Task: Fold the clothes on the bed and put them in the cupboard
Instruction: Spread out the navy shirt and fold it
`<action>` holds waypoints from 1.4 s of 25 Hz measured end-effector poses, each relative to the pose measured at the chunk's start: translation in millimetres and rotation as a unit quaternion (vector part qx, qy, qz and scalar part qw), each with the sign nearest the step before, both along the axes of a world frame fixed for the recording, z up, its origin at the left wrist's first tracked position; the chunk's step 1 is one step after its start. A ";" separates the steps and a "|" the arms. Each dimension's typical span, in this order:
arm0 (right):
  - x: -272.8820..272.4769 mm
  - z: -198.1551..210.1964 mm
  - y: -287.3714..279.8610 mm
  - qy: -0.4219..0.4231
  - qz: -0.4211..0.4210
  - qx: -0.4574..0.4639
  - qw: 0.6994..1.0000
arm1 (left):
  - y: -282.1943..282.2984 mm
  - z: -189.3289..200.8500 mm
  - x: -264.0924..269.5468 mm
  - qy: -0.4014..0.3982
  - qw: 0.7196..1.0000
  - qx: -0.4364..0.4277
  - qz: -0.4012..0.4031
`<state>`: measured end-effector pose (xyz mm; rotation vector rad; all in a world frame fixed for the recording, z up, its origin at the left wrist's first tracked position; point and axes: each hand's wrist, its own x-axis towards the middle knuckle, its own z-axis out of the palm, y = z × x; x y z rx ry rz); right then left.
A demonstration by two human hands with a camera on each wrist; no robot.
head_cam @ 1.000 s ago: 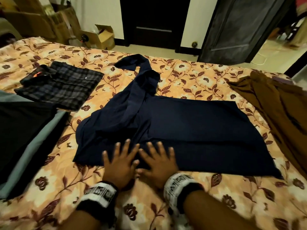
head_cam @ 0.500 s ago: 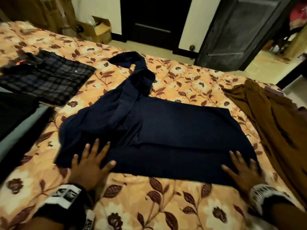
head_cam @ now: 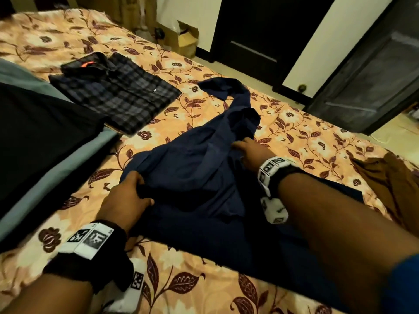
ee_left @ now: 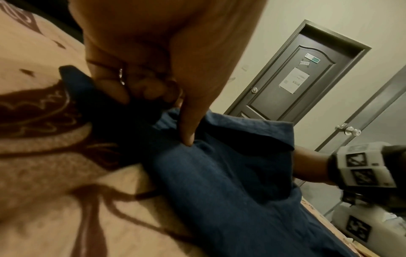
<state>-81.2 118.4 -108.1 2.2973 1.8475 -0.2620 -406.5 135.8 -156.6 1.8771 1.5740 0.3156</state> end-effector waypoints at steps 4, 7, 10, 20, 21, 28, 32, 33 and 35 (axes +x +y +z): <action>6.2 -16.0 48.1 -0.127 0.041 -0.006 0.991 | 9.1 -4.7 1.1 0.052 0.998 -0.032 0.003; 14.1 -14.5 72.0 -0.138 0.102 -0.022 0.985 | 20.1 -6.8 4.2 0.054 0.997 -0.059 0.001; 27.4 8.6 75.1 -0.105 0.114 -0.026 0.988 | 24.5 -11.4 2.3 0.064 0.995 -0.071 0.002; 85.0 133.7 -74.6 -0.157 0.033 -0.169 0.973 | 9.5 -9.6 3.0 0.050 0.998 -0.038 -0.002; 85.4 135.9 -92.8 -0.158 0.003 -0.161 0.974 | 7.5 -9.9 2.4 0.052 0.998 -0.030 -0.003; 96.8 112.4 -132.9 -0.013 -0.218 0.093 0.971 | -1.8 -16.0 -7.4 0.037 0.998 0.044 -0.022; 110.8 134.3 -138.1 -0.075 -0.123 0.272 0.951 | -2.5 -20.9 -21.9 -0.011 0.996 0.076 -0.043; 113.3 133.9 -151.6 -0.095 -0.094 0.268 0.954 | -1.6 -21.8 -25.9 -0.008 0.995 0.084 -0.053; 119.6 125.1 -187.5 -0.059 -0.102 0.293 0.949 | -0.6 -21.8 -31.9 -0.011 0.992 0.107 -0.065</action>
